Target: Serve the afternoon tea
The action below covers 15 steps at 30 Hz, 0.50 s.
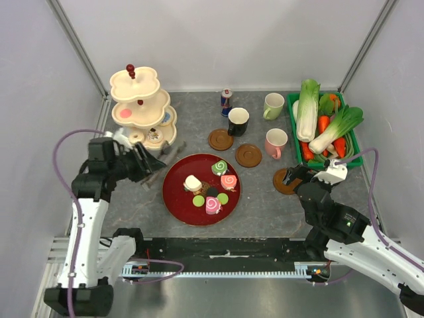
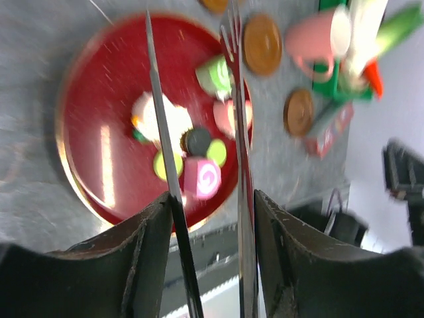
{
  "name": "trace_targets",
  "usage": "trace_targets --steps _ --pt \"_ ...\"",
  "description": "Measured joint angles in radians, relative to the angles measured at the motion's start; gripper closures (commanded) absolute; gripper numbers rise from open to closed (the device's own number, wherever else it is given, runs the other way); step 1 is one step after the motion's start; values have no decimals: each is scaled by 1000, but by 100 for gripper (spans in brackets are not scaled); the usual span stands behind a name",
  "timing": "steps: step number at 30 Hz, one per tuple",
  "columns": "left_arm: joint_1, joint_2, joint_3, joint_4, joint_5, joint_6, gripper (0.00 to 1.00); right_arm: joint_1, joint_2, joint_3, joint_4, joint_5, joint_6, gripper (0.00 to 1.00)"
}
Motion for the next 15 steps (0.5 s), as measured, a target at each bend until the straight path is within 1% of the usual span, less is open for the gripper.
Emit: trace_targets --steps 1,5,7,9,15 --pt "-67 4 -24 10 -8 -10 45 0 0 0 0 0 1 2" --pt "-427 58 -57 24 -103 -64 46 0 0 0 -1 -2 5 2" --pt "-523 81 -51 19 -148 -84 46 0 0 0 -1 -3 6 2" --pt "-576 88 -39 10 -200 -102 46 0 0 0 -2 -3 8 2" --pt "-641 87 8 -61 -288 -117 46 0 0 0 -2 -3 8 2"
